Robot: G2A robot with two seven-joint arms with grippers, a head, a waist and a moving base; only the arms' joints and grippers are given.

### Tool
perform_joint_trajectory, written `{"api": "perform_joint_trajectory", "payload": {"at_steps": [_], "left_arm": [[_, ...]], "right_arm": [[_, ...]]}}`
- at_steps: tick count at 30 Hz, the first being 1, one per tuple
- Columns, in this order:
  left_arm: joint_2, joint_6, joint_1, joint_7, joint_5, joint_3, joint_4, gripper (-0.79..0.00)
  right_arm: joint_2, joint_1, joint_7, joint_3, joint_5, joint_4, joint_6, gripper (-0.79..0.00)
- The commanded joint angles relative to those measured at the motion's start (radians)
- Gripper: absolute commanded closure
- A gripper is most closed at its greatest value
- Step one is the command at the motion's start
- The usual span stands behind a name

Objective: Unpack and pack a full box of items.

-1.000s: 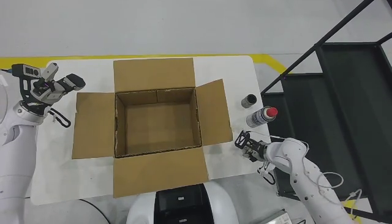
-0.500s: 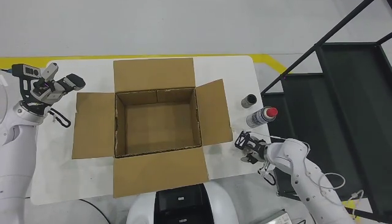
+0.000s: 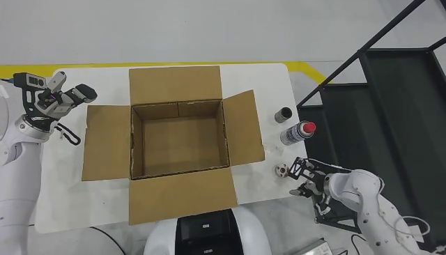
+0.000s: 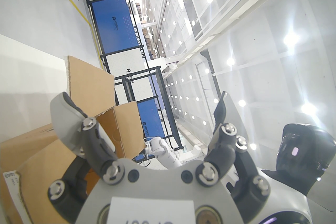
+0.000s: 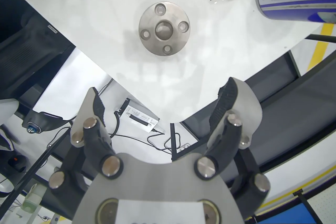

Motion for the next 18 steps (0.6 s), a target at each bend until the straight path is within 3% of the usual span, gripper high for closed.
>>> {"api": "perform_joint_trajectory", "payload": {"at_steps": [1,18], "left_arm": [[0.000,0.000,0.000,0.000,0.000,0.000,0.000,-0.785],[0.000,0.000,0.000,0.000,0.000,0.000,0.000,-0.785]], "right_arm": [[0.000,0.017,-0.001,-0.022,-0.002,0.005,-0.003,-0.785],[-0.015,0.177,0.042,-0.196,-0.003,0.093,0.094,-0.785]]}}
